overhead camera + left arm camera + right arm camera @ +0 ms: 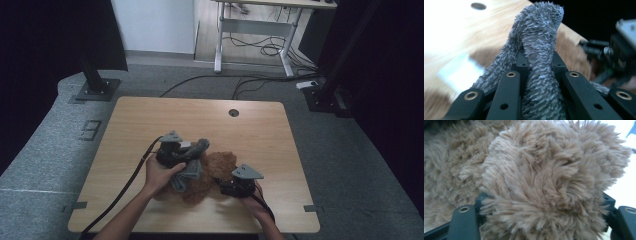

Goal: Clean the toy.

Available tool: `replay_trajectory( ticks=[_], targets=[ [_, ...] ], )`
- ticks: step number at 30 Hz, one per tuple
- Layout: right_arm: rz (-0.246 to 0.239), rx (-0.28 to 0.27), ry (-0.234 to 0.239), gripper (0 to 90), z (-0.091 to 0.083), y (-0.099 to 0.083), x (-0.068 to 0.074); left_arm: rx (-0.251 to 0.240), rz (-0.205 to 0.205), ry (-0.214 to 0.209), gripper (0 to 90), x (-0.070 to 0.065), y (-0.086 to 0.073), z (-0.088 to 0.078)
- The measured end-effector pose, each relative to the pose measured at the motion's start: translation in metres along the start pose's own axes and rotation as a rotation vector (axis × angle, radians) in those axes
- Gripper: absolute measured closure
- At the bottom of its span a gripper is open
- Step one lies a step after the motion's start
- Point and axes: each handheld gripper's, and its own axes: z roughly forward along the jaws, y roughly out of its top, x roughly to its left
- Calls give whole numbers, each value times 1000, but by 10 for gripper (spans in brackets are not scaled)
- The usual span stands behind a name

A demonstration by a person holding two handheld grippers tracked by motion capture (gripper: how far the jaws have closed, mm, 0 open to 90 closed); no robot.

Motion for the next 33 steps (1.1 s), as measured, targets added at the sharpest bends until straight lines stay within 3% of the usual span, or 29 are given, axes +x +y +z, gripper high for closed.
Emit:
replay_trajectory(
  ticks=[5, 8, 10, 11, 14, 19, 22, 27, 30, 33],
  targets=[
    [-42, -27, -37, 286, -1, -3, 7, 83, 11, 1, 736, -11, 23, 39],
    [-76, -38, -56, 295, -1, -5, 11, 162, -5, 17, 736, -10, 23, 65],
    [-98, -29, -72, 301, -1, -8, 12, 178, -7, 10, 739, -9, 20, 67],
    [-99, -31, -71, 304, -2, -10, 11, 185, -2, 9, 740, -9, 20, 65],
    [-115, -32, -87, 311, -4, -11, 14, 200, 31, 59, 743, -6, 13, 51],
    [-137, -35, -105, 313, -4, -12, 17, 134, -27, 28, 746, 11, -4, 16],
    [-135, -32, -108, 315, -3, -12, 17, 114, -51, 58, 746, 24, -12, -4],
    [-138, -35, -115, 315, -3, -12, 18, 88, -121, 55, 747, 46, -29, -26],
    [-150, -38, -122, 314, -4, -12, 19, 66, -135, 61, 747, 49, -39, -35],
    [-135, -42, -112, 286, -5, -13, 19, 42, -125, 56, 749, 44, -49, -38]
  ],
)
